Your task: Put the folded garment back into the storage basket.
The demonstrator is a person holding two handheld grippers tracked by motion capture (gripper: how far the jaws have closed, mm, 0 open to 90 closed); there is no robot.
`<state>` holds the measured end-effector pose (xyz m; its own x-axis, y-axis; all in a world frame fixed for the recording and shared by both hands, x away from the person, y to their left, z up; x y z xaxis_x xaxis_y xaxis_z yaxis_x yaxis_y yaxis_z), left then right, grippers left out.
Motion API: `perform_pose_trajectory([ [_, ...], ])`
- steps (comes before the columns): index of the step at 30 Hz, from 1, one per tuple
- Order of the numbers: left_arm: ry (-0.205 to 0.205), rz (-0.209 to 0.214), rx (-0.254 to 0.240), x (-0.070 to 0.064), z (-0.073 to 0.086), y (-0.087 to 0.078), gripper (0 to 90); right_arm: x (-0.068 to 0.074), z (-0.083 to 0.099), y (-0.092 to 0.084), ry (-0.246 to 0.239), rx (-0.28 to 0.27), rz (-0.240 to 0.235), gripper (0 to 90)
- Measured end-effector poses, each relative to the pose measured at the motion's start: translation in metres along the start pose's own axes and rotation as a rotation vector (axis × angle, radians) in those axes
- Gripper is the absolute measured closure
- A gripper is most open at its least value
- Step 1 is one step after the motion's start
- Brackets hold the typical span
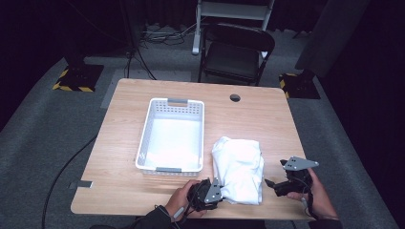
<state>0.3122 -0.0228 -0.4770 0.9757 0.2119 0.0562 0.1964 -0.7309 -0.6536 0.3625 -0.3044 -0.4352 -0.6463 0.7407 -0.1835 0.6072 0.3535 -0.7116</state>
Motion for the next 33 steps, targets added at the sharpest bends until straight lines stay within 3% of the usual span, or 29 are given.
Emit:
perform_pose_trajectory([
  [27, 0.006, -0.005, -0.001, 0.000, 0.000, 0.000, 65.0, 0.005, -0.034, 0.002, 0.004, -0.047, -0.011, 3.3],
  [33, 0.007, -0.005, -0.001, 0.000, 0.000, 0.000, 64.9, 0.008, -0.039, 0.006, 0.000, -0.037, -0.018, 3.4],
])
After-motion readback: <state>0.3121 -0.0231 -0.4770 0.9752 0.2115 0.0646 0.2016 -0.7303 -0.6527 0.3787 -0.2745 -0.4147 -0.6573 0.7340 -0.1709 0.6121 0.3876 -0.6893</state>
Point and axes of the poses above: each handheld gripper's, and its own axes: y roughly forward along the jaws, z roughly out of its underside, x roughly to its left, the point moved 4 cm from there along y, roughly forward along the jaws, and after that the axes turned 6 degrees about z, right-handed, at the moved point
